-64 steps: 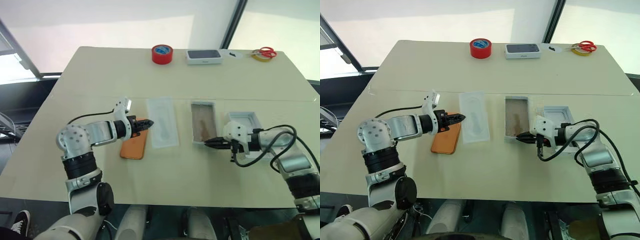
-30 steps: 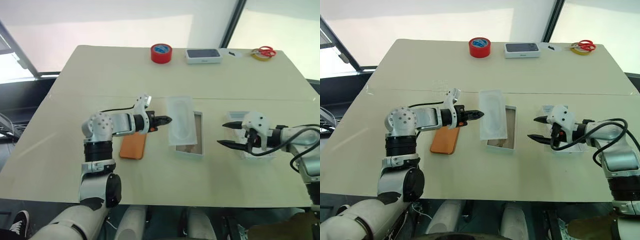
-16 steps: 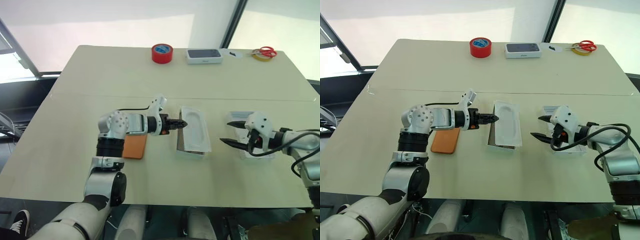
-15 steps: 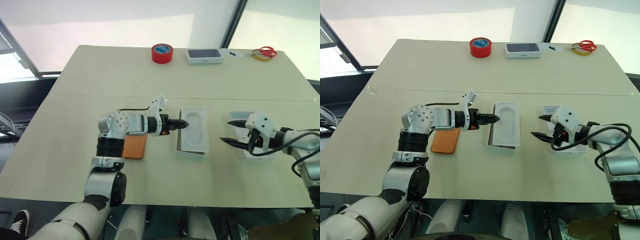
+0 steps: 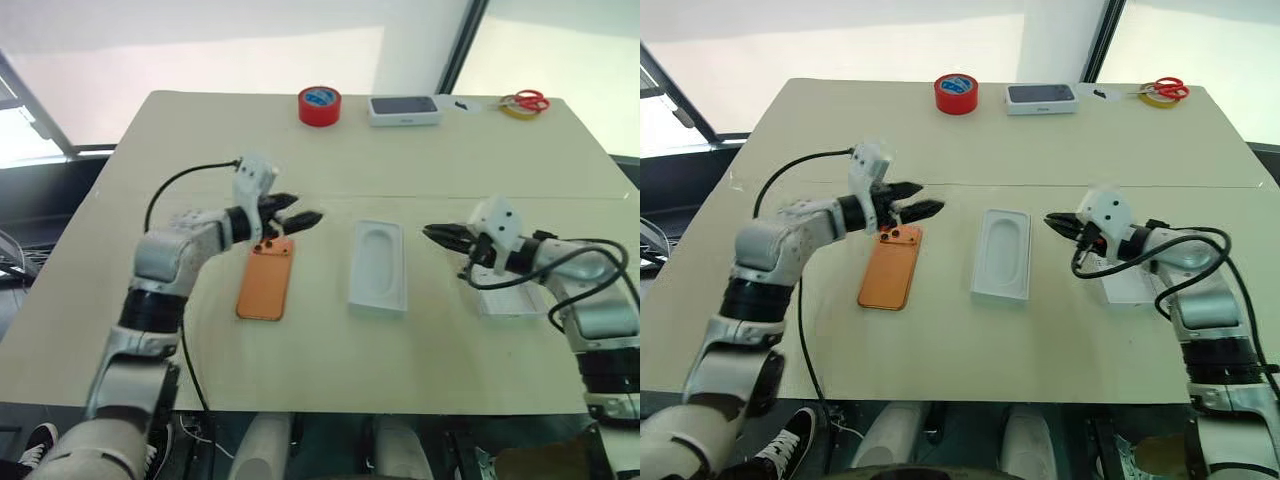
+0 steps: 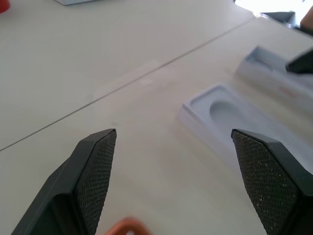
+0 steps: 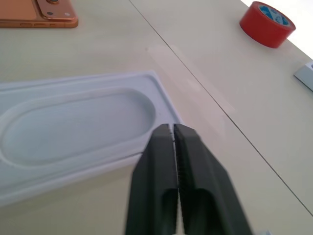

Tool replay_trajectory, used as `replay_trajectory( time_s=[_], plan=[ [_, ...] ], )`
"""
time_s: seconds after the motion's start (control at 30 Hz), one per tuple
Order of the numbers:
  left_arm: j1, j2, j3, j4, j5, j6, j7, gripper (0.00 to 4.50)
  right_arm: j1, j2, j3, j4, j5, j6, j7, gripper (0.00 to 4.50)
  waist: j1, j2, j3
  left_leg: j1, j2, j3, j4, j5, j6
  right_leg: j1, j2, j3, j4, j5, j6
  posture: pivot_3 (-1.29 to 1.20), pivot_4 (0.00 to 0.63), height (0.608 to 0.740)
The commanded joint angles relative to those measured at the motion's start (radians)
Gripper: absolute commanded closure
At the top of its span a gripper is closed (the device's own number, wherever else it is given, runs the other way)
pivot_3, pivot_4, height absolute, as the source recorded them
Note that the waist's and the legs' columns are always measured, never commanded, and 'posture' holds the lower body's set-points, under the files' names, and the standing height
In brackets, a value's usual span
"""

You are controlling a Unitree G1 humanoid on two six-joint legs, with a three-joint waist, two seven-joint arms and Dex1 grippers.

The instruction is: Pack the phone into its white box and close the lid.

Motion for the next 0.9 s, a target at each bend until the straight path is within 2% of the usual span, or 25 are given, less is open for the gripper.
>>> replay_trajectory(
  time_s=[0.03,0.1,0.2,0.3,0.4,0.5,0.6,0.73,0.8,0.9],
  plan=[
    [0.068,0.041,0.053,-0.097,-0.042,-0.136,-0.146,0.54,-0.064,0.063,0.098,0.011,-0.152,-0.064,-0.125,4.47,0.002,0.000,0.000,0.000,0.000,0.000,-0.001,0.000,0.000,-0.001,0.000,0.000,0.000,0.000,0.000,0.00,0.150,0.740],
    [0.156,0.085,0.090,-0.159,-0.090,-0.165,-0.237,0.54,-0.083,0.098,0.159,0.016,-0.230,-0.070,-0.174,4.47,0.003,0.000,0.000,-0.002,0.000,-0.001,-0.001,0.001,-0.001,-0.007,0.000,0.000,0.000,0.000,0.000,0.00,0.150,0.740],
    [0.222,0.116,0.142,-0.220,-0.151,-0.137,-0.262,0.54,-0.093,0.113,0.203,0.024,-0.282,-0.087,-0.198,4.47,0.007,0.000,0.000,-0.002,0.000,-0.001,-0.002,0.000,0.000,-0.007,0.000,0.001,0.000,0.000,0.000,0.00,0.150,0.740],
    [0.318,0.178,0.148,-0.256,-0.119,-0.174,-0.309,0.54,-0.062,0.043,0.289,0.028,-0.348,-0.169,-0.110,4.47,0.002,0.001,0.000,-0.001,0.000,-0.001,-0.002,-0.002,0.004,-0.006,0.000,0.001,0.000,0.000,-0.001,0.00,0.150,0.740],
    [0.392,0.218,0.149,-0.294,-0.111,-0.192,-0.331,0.54,-0.022,0.007,0.341,-0.013,-0.335,-0.203,-0.013,4.47,-0.006,0.001,0.000,0.000,0.000,0.001,-0.002,-0.002,0.004,-0.006,0.000,0.002,0.000,0.000,-0.001,0.00,0.150,0.740],
    [0.400,0.208,0.168,-0.306,-0.124,-0.189,-0.300,0.54,0.008,0.006,0.346,-0.063,-0.276,-0.176,0.065,4.47,-0.007,0.000,0.000,0.001,0.002,0.000,-0.002,-0.002,0.004,-0.005,0.003,0.001,0.001,0.000,-0.001,0.00,0.150,0.740],
    [0.386,0.197,0.179,-0.297,-0.115,-0.188,-0.260,0.54,-0.007,0.039,0.323,-0.067,-0.242,-0.143,0.073,4.47,-0.017,0.000,0.000,0.004,0.004,0.000,-0.002,-0.002,0.003,-0.003,0.005,0.003,0.001,0.000,-0.004,0.00,0.150,0.740],
    [0.349,0.208,0.176,-0.266,-0.097,-0.120,-0.193,0.54,-0.059,0.065,0.307,0.011,-0.307,-0.171,-0.008,4.47,-0.023,0.000,0.000,0.003,0.011,0.000,-0.001,0.000,0.000,-0.004,0.012,0.004,0.000,0.001,-0.009,0.00,0.150,0.740],
    [0.321,0.229,0.172,-0.231,-0.070,-0.062,-0.140,0.54,-0.100,0.098,0.282,0.039,-0.307,-0.162,-0.061,4.47,-0.024,0.000,0.000,0.003,0.015,0.001,-0.002,0.001,-0.001,-0.006,0.015,0.005,0.000,0.003,-0.012,0.00,0.150,0.740],
    [0.270,0.245,0.207,-0.155,-0.129,0.073,-0.118,0.54,-0.161,0.163,0.244,0.033,-0.250,-0.133,-0.090,4.47,-0.028,0.001,0.000,0.003,0.017,0.002,-0.004,0.004,-0.002,-0.009,0.017,0.005,0.002,0.005,-0.009,0.00,0.150,0.740]
  ],
)
